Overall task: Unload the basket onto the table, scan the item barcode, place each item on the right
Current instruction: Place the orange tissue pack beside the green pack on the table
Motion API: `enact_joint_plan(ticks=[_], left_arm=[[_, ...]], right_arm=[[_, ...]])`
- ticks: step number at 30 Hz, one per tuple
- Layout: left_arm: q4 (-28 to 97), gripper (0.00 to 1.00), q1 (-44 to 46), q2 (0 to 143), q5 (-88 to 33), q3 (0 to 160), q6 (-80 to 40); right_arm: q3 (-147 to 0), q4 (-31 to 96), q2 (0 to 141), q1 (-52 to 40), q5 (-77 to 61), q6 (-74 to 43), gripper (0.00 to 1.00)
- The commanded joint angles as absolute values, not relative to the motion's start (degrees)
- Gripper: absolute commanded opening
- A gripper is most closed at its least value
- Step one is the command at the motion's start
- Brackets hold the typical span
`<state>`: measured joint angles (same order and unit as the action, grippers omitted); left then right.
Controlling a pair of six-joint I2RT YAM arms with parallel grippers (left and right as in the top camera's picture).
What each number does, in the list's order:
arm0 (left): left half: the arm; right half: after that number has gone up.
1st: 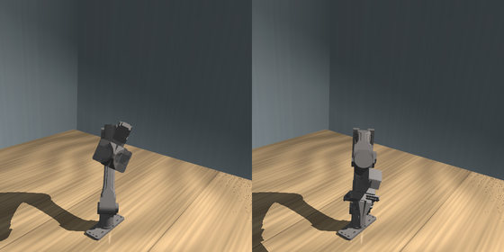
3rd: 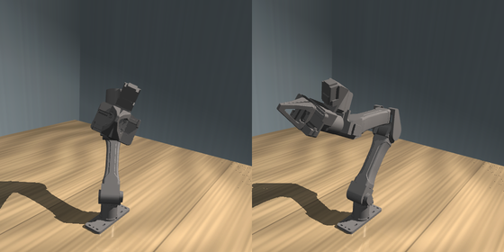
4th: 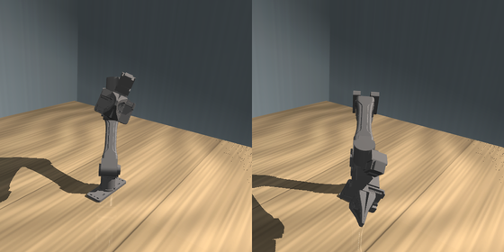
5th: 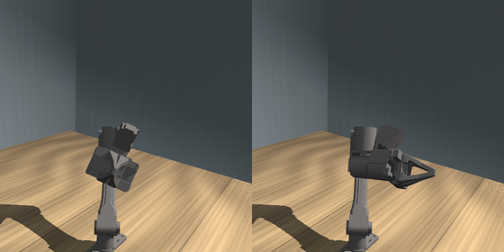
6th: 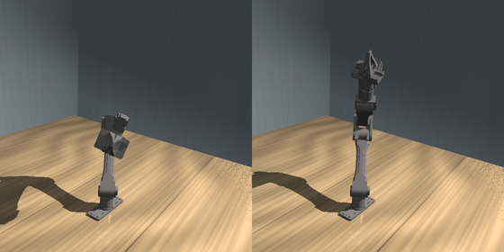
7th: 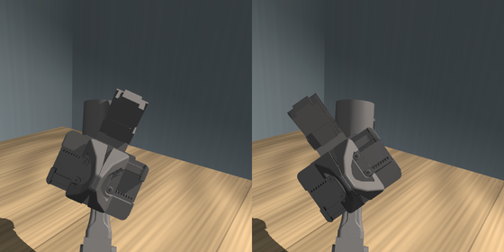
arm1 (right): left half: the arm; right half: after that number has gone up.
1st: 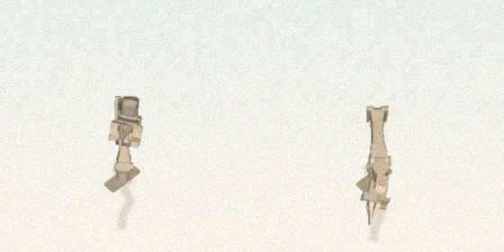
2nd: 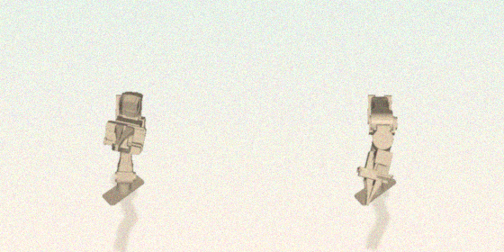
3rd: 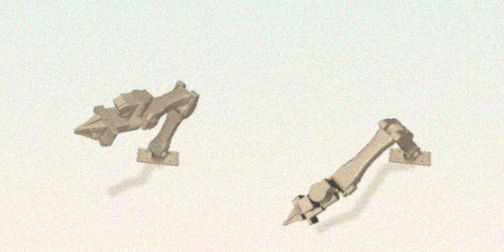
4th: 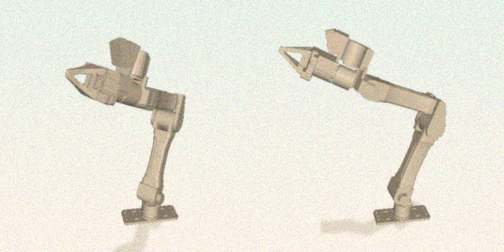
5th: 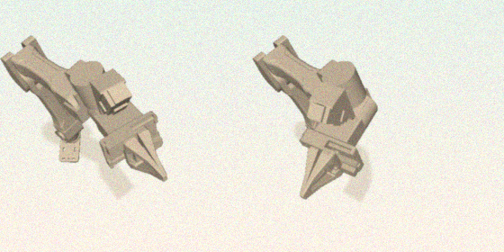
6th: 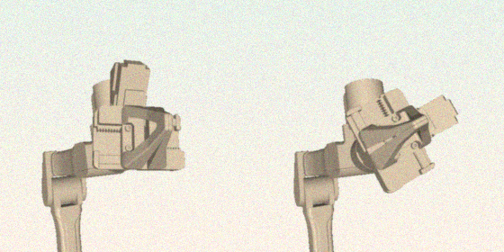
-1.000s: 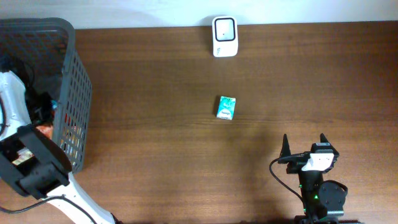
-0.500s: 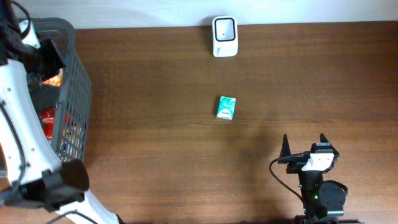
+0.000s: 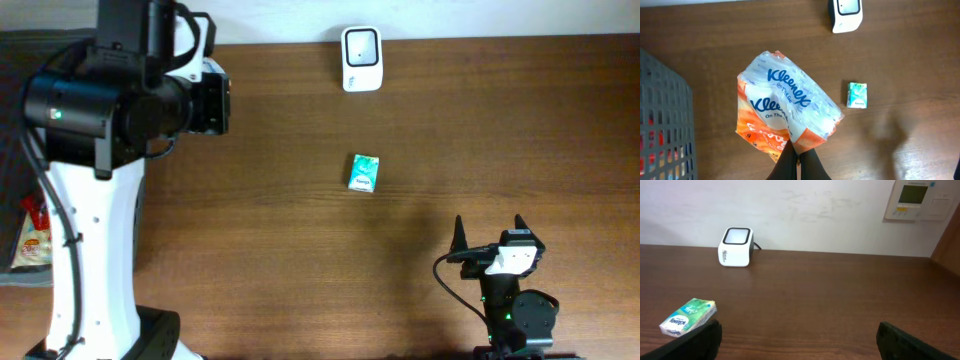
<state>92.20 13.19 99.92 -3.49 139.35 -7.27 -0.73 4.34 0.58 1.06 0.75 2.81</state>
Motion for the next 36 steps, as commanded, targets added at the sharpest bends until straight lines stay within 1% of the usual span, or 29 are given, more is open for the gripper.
enact_joint_plan(ticks=[1,5,9,13,17,19,20,21,22,25,27,29,30,32,34,35,36], left_arm=[[90.9,0.0,16.1,102.6,-8.7,139.7,-6.4],[89.6,0.0,22.5,109.8,-8.8,139.7,-6.4],[88.8,0.0,28.2,123.1,-8.3,139.7,-6.4],[89.0,0.0,29.4,134.2,-8.2,139.7,-6.4],[89.2,0.01,29.6,139.0,-9.3,139.7,-6.4],[88.6,0.13,29.7,140.3,-9.2,139.7,-6.3],[88.5,0.24,29.7,140.3,-9.2,139.7,-6.3],[88.3,0.55,29.7,140.4,-9.3,139.7,-6.3],[88.4,0.66,29.7,140.3,-9.2,139.7,-6.3],[90.9,0.66,28.8,140.0,-9.2,142.6,-6.3],[96.0,0.69,26.5,139.6,-9.2,151.1,-6.3],[96.7,0.79,24.4,138.2,-9.7,157.4,-5.7],[96.7,0.82,22.3,135.0,-9.7,161.3,-5.6],[96.7,0.92,19.2,129.7,-9.6,163.2,-5.5],[96.7,0.96,14.9,122.8,-9.2,163.2,-5.5],[96.7,1.0,13.0,120.0,-8.0,163.2,-5.4],[96.7,0.99,10.9,117.1,-5.8,163.2,-5.5]], right_arm=[[-0.3,4.7,0.2,0.8,0.8,2.8,0.98],[-0.3,4.7,0.2,0.8,0.8,2.8,0.98],[-0.3,4.7,0.2,0.8,0.8,2.8,0.98],[-0.3,4.7,0.2,0.8,0.8,2.8,0.98],[-0.3,4.7,0.2,0.8,0.8,2.8,0.98],[-0.3,4.7,0.2,0.8,0.8,2.8,0.99],[-0.3,4.7,0.2,0.8,0.8,2.8,0.98],[-0.3,4.7,0.2,0.8,0.8,2.8,0.98],[-0.3,4.7,0.2,0.8,0.8,2.8,0.98],[-0.3,4.7,0.2,0.8,0.8,2.8,0.98],[-0.3,4.7,0.2,0.8,0.8,2.8,0.98],[-0.3,4.7,0.2,0.8,0.8,2.8,0.99],[-0.3,4.7,0.2,0.8,0.8,2.8,0.98],[-0.3,4.7,0.2,0.8,0.8,2.8,0.98],[-0.3,4.7,0.2,0.8,0.8,2.8,0.98],[-0.3,4.7,0.2,0.8,0.8,2.8,0.98],[-0.3,4.7,0.2,0.8,0.8,2.8,0.98]])
